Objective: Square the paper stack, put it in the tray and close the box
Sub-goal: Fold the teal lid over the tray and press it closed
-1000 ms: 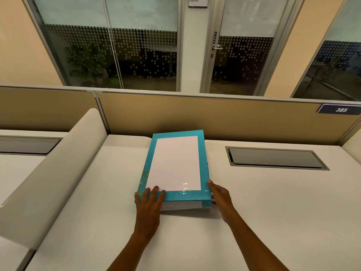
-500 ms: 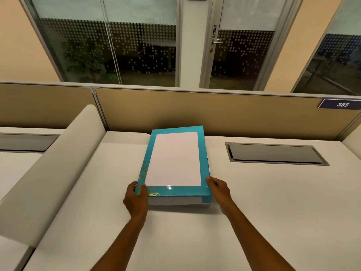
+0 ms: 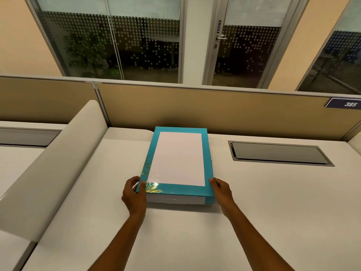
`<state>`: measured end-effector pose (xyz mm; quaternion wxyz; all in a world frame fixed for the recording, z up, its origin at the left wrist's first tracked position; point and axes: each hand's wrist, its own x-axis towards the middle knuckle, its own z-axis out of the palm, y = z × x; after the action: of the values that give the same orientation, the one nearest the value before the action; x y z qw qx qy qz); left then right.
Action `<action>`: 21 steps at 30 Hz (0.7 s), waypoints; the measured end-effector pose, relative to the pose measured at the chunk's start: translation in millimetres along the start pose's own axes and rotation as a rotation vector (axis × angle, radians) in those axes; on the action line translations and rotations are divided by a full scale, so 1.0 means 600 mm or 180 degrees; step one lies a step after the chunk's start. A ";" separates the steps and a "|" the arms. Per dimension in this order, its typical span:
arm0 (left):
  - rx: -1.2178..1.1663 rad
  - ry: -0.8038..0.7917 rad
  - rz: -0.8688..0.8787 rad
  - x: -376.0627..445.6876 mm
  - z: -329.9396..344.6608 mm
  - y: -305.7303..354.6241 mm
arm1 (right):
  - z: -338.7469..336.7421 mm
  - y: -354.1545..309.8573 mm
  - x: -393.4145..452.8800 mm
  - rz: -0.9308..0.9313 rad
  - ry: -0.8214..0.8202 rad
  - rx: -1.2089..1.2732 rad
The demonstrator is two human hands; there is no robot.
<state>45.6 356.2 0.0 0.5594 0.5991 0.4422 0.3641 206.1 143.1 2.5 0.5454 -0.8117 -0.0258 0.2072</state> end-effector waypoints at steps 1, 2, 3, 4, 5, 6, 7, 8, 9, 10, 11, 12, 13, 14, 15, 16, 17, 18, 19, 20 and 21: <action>0.0042 -0.0021 0.0037 0.001 0.003 0.000 | 0.001 0.003 0.000 0.0002 -0.0004 -0.0055; 0.0095 -0.0048 0.0067 0.001 0.005 0.001 | 0.002 0.004 0.000 -0.0004 0.0002 -0.0129; 0.0161 -0.0085 0.0088 0.003 0.006 0.000 | 0.004 0.005 0.001 -0.0012 0.0015 -0.0218; 0.0241 -0.0130 0.0104 0.005 0.006 -0.001 | 0.005 0.005 0.002 -0.0016 0.0033 -0.0320; 0.0340 -0.0178 0.0127 0.009 0.006 -0.002 | 0.007 0.005 0.003 -0.0022 0.0048 -0.0449; 0.0477 -0.0229 0.0169 0.013 0.007 -0.004 | 0.008 0.005 0.004 -0.0043 0.0061 -0.0602; 0.0675 -0.0286 0.0241 0.018 0.008 -0.005 | 0.009 0.004 0.005 -0.0074 0.0091 -0.0769; 0.0928 -0.0371 0.0345 0.024 0.009 -0.004 | 0.011 0.003 0.008 -0.0101 0.0138 -0.0933; 0.1204 -0.0500 0.0461 0.030 0.011 -0.002 | 0.013 0.001 0.009 -0.0131 0.0195 -0.1088; 0.1474 -0.0673 0.0570 0.036 0.014 0.000 | 0.017 -0.002 0.009 -0.0204 0.0237 -0.1243; 0.1768 -0.0880 0.0675 0.043 0.018 0.003 | 0.020 -0.006 0.010 -0.0341 0.0253 -0.1444; 0.2130 -0.1093 0.0815 0.049 0.022 0.005 | 0.025 -0.010 0.012 -0.0516 0.0237 -0.1728; 0.2546 -0.1284 0.1014 0.057 0.028 0.007 | 0.030 -0.014 0.015 -0.0699 0.0189 -0.2081; 0.2950 -0.1458 0.1235 0.064 0.033 0.008 | 0.034 -0.018 0.019 -0.0860 0.0116 -0.2418; 0.3274 -0.1642 0.1424 0.071 0.038 0.009 | 0.038 -0.021 0.024 -0.0967 0.0024 -0.2669; 0.3505 -0.1833 0.1549 0.078 0.043 0.010 | 0.042 -0.025 0.030 -0.1006 -0.0076 -0.2838; 0.3663 -0.1999 0.1627 0.083 0.048 0.009 | 0.045 -0.028 0.036 -0.1006 -0.0160 -0.2954; 0.3768 -0.2121 0.1678 0.088 0.051 0.008 | 0.048 -0.030 0.042 -0.0998 -0.0218 -0.3042; 0.3836 -0.2202 0.1709 0.092 0.054 0.006 | 0.049 -0.032 0.049 -0.0995 -0.0253 -0.3113; 0.3864 -0.2255 0.1718 0.095 0.056 0.005 | 0.050 -0.033 0.056 -0.1004 -0.0275 -0.3170; 0.3860 -0.2279 0.1722 0.099 0.058 0.003 | 0.051 -0.035 0.063 -0.1021 -0.0294 -0.3214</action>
<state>98.5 399.7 -5.3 0.1322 0.9715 0.1938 -0.0354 233.3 188.2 -0.3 0.1099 -0.9492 -0.2701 0.1185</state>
